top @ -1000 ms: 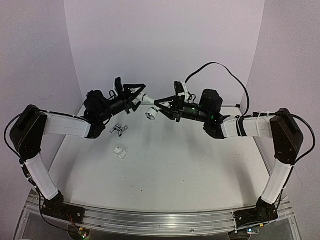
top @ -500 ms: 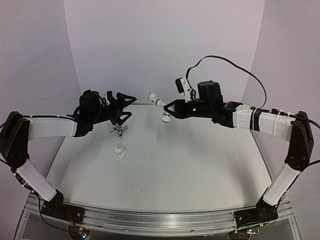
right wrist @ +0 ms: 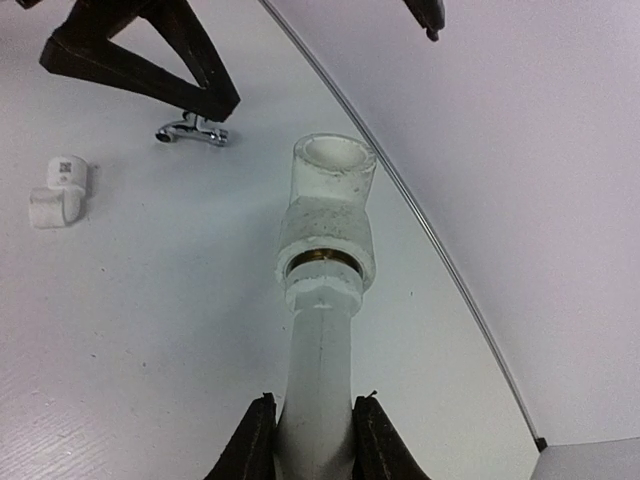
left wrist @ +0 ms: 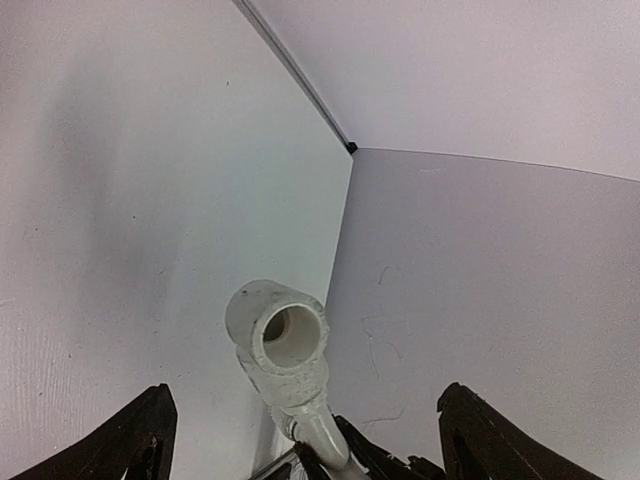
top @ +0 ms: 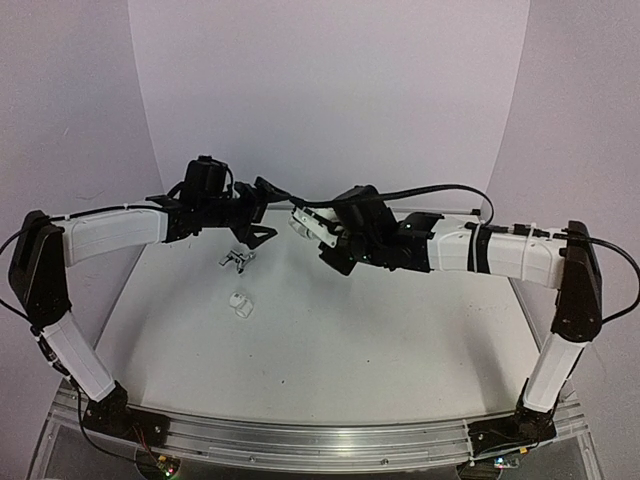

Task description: Install the water faucets

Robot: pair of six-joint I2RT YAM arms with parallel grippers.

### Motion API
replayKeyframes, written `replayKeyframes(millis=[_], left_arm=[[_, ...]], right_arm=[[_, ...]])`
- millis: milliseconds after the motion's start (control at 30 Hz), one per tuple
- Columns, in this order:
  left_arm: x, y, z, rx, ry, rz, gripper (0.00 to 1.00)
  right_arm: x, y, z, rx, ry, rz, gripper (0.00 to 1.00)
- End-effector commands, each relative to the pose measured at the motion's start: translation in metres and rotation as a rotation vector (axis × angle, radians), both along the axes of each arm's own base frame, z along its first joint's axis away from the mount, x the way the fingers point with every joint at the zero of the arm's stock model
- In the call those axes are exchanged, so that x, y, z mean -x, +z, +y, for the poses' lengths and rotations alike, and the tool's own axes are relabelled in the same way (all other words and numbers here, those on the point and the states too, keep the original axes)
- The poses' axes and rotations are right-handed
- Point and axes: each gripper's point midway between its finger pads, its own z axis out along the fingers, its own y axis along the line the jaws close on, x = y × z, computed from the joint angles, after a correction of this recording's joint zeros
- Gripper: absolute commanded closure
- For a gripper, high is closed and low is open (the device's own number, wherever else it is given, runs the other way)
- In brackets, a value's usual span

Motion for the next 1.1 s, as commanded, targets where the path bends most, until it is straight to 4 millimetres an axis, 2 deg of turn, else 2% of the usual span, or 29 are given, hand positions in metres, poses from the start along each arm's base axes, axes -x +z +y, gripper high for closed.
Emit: replayKeyframes(millis=[0,200,333,400,500,567,633,700,767,867,933,1000,1067], left_arm=[[-0.004,-0.016,-0.016,-0.043,-0.018,0.062,0.05],[-0.018,-0.018,-0.031,-0.052,-0.033,0.055,0.01],[-0.025,-0.014,-0.038,-0.047,-0.041,0.038,0.04],[-0.026,-0.014,-0.04,-0.046,-0.047,0.036,0.11],[-0.024,-0.016,-0.04,-0.045,-0.047,0.043,0.31],[-0.023,-0.016,-0.041,-0.039,-0.06,0.04,0.4],[-0.021,-0.006,-0.048,0.007,-0.103,-0.005,0.46],[-0.019,0.006,-0.056,0.056,-0.153,-0.049,0.59],[-0.018,0.018,-0.061,0.084,-0.185,-0.094,0.69],[-0.017,0.036,-0.063,0.113,-0.211,-0.184,0.77],[-0.015,0.053,-0.063,0.141,-0.22,-0.269,0.87],[-0.012,0.08,-0.06,0.199,-0.22,-0.397,0.97],[-0.004,0.095,-0.054,0.27,-0.209,-0.502,1.0]], right_arm=[[-0.009,0.057,0.01,-0.069,-0.021,-0.124,1.0],[-0.001,0.056,0.021,-0.06,0.006,-0.13,1.0],[0.0,0.055,0.025,-0.051,0.006,-0.136,1.0],[0.001,0.057,0.026,-0.066,0.008,-0.133,1.0],[0.0,0.061,0.027,-0.096,-0.009,-0.128,1.0],[0.0,0.062,0.029,-0.132,-0.017,-0.11,1.0],[0.004,0.064,0.034,-0.199,-0.014,-0.067,1.0],[0.009,0.066,0.04,-0.273,0.0,-0.016,1.0],[0.015,0.072,0.046,-0.37,0.011,0.047,1.0],[0.028,0.093,0.054,-0.593,0.074,0.227,1.0],[0.036,0.11,0.055,-0.778,0.138,0.389,1.0],[0.039,0.132,0.05,-0.983,0.202,0.546,1.0],[0.046,0.154,0.043,-1.148,0.278,0.67,1.0]])
